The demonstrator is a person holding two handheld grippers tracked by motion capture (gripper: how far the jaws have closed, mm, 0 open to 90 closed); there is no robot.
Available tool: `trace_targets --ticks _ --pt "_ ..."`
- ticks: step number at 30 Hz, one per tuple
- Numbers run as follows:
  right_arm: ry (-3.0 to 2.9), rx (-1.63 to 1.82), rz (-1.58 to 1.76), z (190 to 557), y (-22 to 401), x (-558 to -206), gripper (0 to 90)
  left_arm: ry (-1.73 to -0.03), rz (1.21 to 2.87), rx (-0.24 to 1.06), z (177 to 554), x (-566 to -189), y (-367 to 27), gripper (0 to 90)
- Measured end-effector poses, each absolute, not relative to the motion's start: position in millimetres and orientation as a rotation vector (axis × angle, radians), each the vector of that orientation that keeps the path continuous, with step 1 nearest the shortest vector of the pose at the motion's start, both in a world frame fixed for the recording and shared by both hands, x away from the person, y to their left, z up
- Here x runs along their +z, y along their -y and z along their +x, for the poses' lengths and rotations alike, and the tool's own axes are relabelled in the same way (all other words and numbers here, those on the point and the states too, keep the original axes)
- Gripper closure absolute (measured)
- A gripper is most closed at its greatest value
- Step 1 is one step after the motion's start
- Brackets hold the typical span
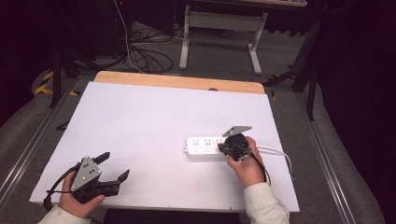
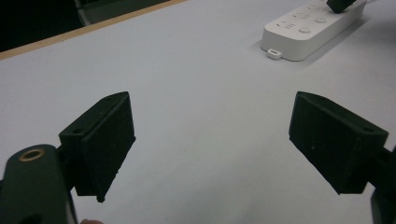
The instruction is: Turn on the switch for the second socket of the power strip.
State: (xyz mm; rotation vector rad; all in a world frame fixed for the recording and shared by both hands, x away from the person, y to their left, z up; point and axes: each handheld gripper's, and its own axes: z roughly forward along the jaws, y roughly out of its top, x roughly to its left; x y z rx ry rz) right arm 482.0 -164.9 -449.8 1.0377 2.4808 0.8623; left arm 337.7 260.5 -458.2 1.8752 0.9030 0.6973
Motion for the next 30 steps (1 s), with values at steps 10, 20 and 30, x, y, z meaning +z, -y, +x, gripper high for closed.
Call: trace_targets --ticks 10,20,30 --pt "-2.480 0.860 1.038 481.9 164.1 -450.3 90.0 -0.901 1.878 0.699 338.0 -458.1 -260.5 14.5" --pt "-2.477 0.845 1.033 481.6 163.1 -450.1 90.0 -0.905 1.872 0.694 337.6 -458.1 -260.5 14.5" --pt "-2.453 0.898 0.988 479.3 165.6 -448.4 90.0 -0.903 1.872 0.691 338.0 -457.7 -261.0 14.5"
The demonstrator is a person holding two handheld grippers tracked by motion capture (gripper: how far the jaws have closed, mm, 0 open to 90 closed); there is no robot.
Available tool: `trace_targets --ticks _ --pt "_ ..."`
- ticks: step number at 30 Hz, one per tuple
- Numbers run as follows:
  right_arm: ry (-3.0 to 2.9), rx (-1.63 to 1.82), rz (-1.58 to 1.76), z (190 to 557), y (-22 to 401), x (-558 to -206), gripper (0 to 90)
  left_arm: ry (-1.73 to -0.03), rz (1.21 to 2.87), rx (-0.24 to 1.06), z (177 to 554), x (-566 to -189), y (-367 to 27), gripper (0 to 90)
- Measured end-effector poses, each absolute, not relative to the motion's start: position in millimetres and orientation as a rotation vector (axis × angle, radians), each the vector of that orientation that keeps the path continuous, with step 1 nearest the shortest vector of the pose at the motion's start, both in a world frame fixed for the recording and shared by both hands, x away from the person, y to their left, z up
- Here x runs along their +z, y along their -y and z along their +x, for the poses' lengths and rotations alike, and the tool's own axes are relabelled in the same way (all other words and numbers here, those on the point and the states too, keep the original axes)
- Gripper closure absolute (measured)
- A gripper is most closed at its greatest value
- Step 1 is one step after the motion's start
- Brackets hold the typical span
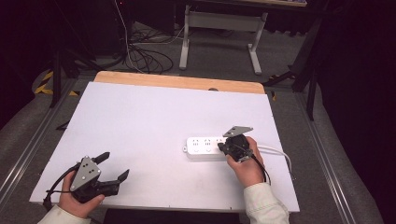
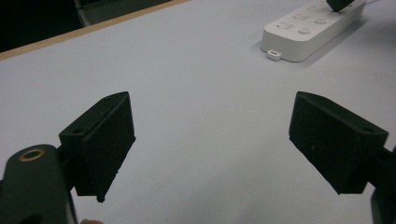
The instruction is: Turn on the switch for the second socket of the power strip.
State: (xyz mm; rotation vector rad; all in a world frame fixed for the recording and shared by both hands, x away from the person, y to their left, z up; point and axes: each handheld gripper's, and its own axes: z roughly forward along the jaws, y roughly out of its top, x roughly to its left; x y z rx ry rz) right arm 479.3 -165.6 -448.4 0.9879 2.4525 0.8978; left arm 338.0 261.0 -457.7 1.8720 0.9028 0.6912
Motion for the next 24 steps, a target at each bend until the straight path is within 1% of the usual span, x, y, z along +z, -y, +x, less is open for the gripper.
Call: trace_targets --ticks 24 --pt "-2.356 1.040 0.911 460 176 -418 90.0 -0.903 1.877 0.688 339 -458 -262 14.5"
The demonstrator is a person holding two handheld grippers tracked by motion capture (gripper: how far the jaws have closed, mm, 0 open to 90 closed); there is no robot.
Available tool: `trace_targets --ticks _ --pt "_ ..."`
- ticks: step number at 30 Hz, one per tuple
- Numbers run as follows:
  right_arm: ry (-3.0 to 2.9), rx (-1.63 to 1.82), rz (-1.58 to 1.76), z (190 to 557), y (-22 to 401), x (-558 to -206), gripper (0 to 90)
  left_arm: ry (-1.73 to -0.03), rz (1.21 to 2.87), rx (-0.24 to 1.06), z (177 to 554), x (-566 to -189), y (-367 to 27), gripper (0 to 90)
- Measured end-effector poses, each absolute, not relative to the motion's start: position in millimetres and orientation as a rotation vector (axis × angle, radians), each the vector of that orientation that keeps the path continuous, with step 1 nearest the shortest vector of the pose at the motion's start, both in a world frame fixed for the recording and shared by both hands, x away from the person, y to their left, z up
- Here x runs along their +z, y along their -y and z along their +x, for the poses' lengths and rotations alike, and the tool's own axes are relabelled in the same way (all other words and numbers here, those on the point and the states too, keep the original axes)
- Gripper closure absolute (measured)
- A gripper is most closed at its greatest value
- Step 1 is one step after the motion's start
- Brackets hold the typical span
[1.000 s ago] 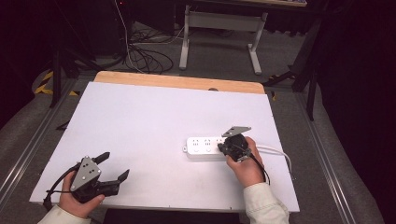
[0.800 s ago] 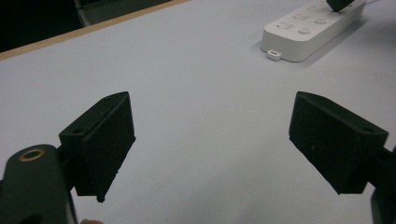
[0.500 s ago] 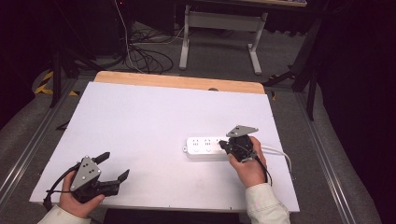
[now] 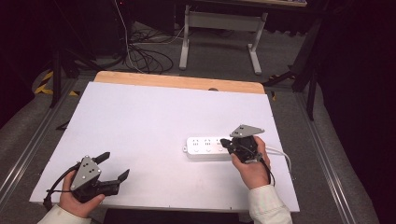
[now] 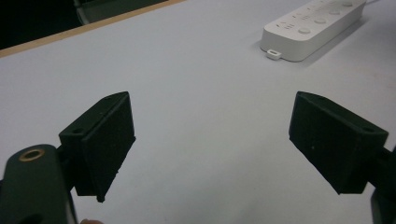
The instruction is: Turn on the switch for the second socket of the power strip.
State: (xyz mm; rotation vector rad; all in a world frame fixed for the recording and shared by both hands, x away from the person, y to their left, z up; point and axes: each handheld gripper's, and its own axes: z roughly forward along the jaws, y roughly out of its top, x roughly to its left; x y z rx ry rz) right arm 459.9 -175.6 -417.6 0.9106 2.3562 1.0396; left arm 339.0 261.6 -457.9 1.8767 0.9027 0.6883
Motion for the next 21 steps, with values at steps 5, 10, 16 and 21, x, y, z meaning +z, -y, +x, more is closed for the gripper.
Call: trace_targets --ticks 5,10,16,21 --pt "-2.351 1.051 0.900 457 175 -411 90.0 -0.900 1.878 0.689 339 -458 -262 14.5" --pt "-2.353 1.053 0.904 456 175 -411 90.0 -0.900 1.879 0.690 339 -458 -262 14.5" --pt "-2.339 1.086 0.907 453 177 -405 75.7 -0.903 1.878 0.688 339 -458 -262 14.5" --pt "-2.320 1.116 0.890 449 177 -399 58.0 -0.902 1.875 0.688 339 -458 -262 14.5"
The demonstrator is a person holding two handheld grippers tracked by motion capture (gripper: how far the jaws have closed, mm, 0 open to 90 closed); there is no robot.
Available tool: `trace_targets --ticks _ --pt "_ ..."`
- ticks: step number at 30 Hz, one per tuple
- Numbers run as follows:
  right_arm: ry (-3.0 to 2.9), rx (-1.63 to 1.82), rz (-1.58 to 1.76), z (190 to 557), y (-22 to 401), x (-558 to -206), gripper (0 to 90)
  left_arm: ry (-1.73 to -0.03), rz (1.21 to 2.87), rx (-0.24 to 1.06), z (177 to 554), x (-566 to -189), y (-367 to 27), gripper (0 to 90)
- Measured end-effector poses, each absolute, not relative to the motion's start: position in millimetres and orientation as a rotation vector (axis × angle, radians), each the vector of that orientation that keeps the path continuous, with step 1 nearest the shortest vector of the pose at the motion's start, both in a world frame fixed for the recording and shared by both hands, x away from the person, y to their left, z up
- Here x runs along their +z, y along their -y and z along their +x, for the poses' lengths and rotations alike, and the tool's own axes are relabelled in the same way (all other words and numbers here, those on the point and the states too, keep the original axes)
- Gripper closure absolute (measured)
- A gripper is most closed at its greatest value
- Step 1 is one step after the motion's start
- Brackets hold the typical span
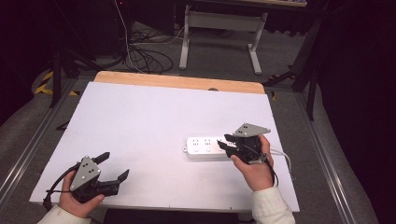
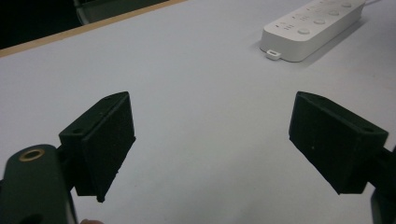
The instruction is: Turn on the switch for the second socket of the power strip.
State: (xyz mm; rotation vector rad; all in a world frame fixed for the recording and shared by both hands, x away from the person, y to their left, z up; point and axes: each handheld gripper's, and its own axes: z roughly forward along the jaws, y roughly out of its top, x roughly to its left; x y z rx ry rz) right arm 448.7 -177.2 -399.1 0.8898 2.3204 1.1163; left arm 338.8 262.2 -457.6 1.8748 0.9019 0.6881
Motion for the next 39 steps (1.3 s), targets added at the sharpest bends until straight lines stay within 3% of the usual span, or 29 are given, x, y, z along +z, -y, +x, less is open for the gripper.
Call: trace_targets --ticks 8,15,39 --pt "-2.315 1.151 0.841 440 176 -393 41.2 -0.905 1.871 0.686 339 -458 -262 14.6" --pt "-2.307 1.214 0.818 426 178 -386 32.7 -0.910 1.865 0.678 338 -457 -262 14.6" --pt "-2.352 1.448 0.772 402 201 -405 20.1 -0.913 1.863 0.654 336 -454 -264 15.4"
